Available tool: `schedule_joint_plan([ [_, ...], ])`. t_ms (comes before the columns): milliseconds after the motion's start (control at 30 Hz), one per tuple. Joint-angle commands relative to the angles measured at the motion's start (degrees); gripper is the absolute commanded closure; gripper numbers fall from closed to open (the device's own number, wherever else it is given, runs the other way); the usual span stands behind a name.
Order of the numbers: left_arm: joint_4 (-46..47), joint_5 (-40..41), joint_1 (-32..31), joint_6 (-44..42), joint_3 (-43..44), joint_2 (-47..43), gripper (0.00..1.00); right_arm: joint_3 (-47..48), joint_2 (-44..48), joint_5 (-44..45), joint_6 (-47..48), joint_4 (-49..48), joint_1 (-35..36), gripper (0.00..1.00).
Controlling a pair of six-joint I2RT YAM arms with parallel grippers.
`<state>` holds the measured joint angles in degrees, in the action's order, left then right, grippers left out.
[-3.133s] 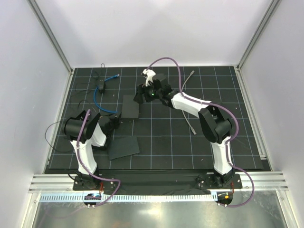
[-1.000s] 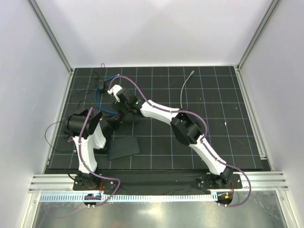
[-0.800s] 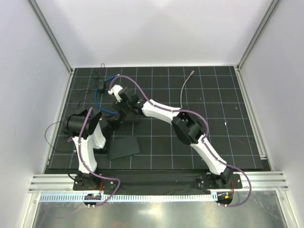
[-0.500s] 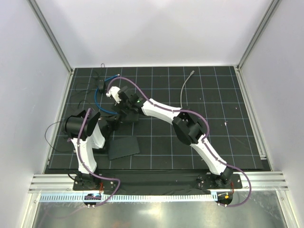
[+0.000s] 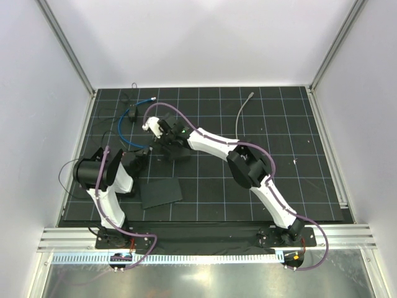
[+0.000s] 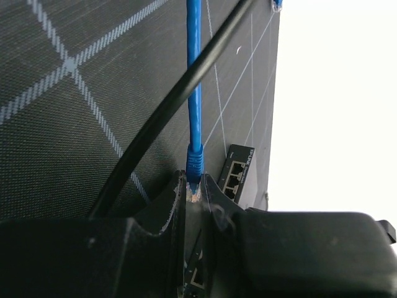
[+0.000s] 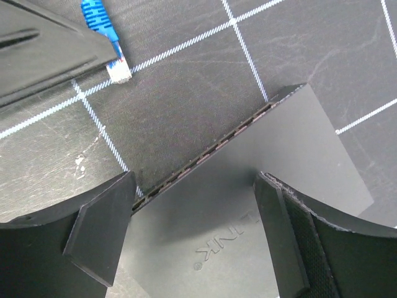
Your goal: Pull the plug from the switch port
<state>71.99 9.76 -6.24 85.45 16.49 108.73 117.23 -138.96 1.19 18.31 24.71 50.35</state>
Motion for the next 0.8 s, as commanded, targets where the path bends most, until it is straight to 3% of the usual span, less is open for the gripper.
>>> schedule_joint_plan([
  [0,-3.0,1.0,0.0,-4.8,1.0,-3.1,1.0,-5.8,4.1,-5.1,-5.9,-4.1,-1.2,0.14],
  [67,-3.9,-1.0,0.0,-5.7,1.8,-5.8,1.0,-10.2,8.0,-4.8,-8.6,-10.7,-1.5,0.13],
  [267,-23.6,-7.9,0.0,-13.4,8.5,-19.1,1.0,-22.5,16.4,-8.0,-17.0,-26.4,-4.2,0.11],
  [600,-57.8,-19.2,0.0,-24.4,24.3,-41.2,1.0,-31.2,23.1,-11.8,-29.2,-35.0,-10.8,0.09],
  [767,-70.6,-26.3,0.0,-27.8,35.2,-43.7,1.0,-33.4,25.2,-13.3,-32.3,-38.2,-11.9,0.09],
])
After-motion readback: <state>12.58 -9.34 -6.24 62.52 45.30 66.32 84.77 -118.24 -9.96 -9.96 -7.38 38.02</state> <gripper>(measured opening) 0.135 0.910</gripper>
